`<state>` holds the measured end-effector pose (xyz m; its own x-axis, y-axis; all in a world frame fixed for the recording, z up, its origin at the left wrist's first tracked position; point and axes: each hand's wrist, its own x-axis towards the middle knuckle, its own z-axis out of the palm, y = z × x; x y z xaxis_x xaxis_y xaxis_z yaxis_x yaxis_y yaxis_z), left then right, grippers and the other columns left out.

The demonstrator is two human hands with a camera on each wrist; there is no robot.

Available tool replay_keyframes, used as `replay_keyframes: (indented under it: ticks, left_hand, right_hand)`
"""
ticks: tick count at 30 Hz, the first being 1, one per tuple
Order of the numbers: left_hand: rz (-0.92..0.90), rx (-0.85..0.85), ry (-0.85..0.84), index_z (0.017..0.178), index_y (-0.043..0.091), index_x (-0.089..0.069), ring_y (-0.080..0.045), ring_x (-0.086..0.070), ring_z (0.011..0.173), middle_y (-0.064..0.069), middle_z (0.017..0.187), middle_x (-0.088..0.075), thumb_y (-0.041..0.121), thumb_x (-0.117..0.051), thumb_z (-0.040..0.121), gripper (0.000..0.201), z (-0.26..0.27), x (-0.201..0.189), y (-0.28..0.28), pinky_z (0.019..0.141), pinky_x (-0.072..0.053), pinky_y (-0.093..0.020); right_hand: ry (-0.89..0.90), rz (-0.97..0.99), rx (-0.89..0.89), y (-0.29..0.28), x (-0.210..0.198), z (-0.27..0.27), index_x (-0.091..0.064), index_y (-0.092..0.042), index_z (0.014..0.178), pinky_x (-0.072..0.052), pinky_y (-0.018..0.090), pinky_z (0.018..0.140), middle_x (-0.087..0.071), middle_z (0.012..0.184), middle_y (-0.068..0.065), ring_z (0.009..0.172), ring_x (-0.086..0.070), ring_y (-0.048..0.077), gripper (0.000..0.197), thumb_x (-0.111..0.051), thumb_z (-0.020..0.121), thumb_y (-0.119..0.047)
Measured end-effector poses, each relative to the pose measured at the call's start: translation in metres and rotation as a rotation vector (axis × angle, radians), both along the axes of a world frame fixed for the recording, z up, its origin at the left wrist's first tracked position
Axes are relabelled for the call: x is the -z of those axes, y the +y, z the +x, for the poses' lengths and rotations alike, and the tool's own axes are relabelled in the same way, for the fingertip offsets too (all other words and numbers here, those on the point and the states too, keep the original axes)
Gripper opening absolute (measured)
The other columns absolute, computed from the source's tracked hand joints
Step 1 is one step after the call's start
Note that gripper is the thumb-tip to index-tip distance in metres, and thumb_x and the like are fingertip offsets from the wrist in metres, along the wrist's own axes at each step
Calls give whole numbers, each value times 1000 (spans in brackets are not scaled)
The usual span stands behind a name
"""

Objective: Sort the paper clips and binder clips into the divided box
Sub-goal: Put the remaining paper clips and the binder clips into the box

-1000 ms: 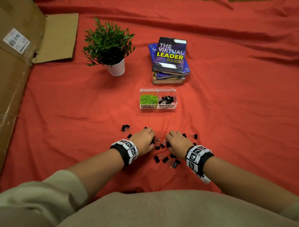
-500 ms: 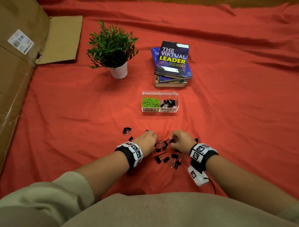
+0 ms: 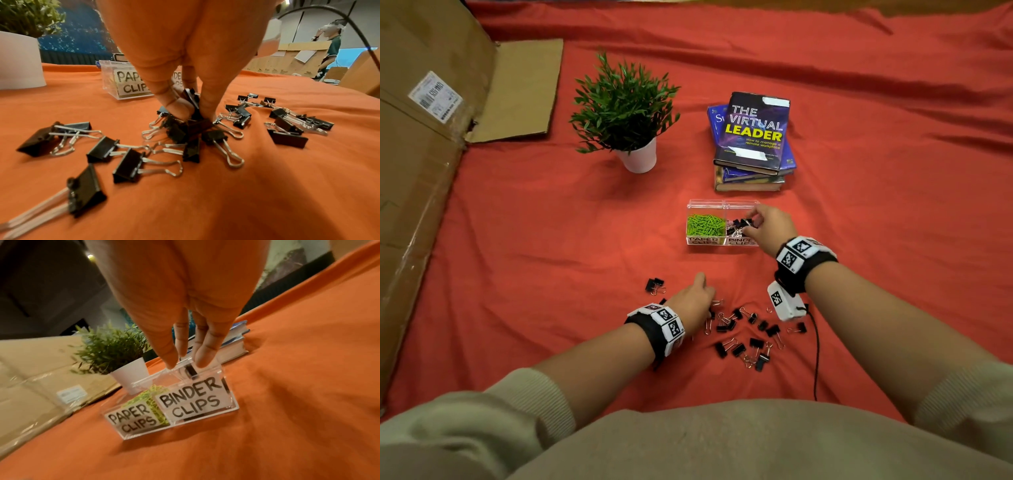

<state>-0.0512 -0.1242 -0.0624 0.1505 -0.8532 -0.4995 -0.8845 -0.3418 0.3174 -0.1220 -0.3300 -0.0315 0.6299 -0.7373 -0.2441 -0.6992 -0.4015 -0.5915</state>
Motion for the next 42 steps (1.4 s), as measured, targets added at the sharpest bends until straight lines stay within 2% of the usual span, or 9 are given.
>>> replay_keyframes:
  ticks: [3,7,10,17,25,28,33,37,42]
  left_hand:
    - [6,-12,31,99,6,-44,-30,-53,77,-13,118,-39,8,-54,88,14,5,0,-4,72,-49,-42]
    - [7,69,-3,107,3,-50,-35,-58,96,-13,118,-43,10,-60,87,23,9,3,-11,82,-48,-45]
    - [-22,47,21,108,4,-50,-33,-56,106,-13,117,-50,16,-61,88,26,13,-3,-23,88,-45,-40]
    - [-291,-202,172,101,11,-56,-21,-54,100,-5,109,-55,22,-64,87,20,25,-37,-82,89,-44,-31]
    - [-287,-252,100,106,5,-56,-30,-54,105,-15,115,-54,17,-65,85,26,36,-37,-146,90,-42,-35]
    - [-263,-206,67,117,6,-52,-31,-55,108,-13,125,-48,17,-64,85,36,32,-31,-140,93,-46,-38]
    - [-364,-159,68,120,12,-51,-23,-56,103,-7,123,-46,21,-64,85,39,16,-36,-96,88,-47,-35]
    - [-151,0,86,104,13,-58,-26,-57,101,-7,110,-53,23,-58,86,21,-4,-21,-41,82,-45,-32]
    - [-79,50,75,114,13,-52,-26,-51,110,-6,113,-48,30,-58,87,33,-22,2,2,89,-45,-37]
  right_hand:
    - [36,-89,-100,13,-3,-8,-62,-15,98,-39,24,74,-50,95,1,82,-48,14,16,-63,82,-15]
    - [280,33,-350,56,4,-43,-60,-17,92,-43,19,63,-60,93,0,84,-59,18,8,-57,84,-17]
    - [446,68,-478,85,20,-72,-54,-17,108,-48,34,82,-54,108,4,98,-56,23,31,-63,79,-26]
    - [305,105,-379,109,44,-99,-56,-5,101,-40,30,84,-49,107,8,100,-52,26,19,-54,82,-5]
    - [128,417,-19,81,30,-102,-66,-16,71,-50,22,64,-64,71,-3,60,-56,8,11,-67,78,-8]
    - [137,454,18,64,23,-96,-65,-20,68,-54,28,66,-70,73,2,62,-62,13,14,-68,80,-12]
    - [36,454,97,46,16,-73,-64,-14,76,-46,21,41,-66,70,6,46,-56,15,10,-62,86,-10]
    - [169,388,-79,49,14,-56,-67,-10,83,-48,22,51,-63,69,3,52,-55,14,9,-59,87,-12]
    - [417,236,-303,76,18,-65,-65,-6,86,-46,28,73,-65,85,8,80,-60,22,10,-59,82,-13]
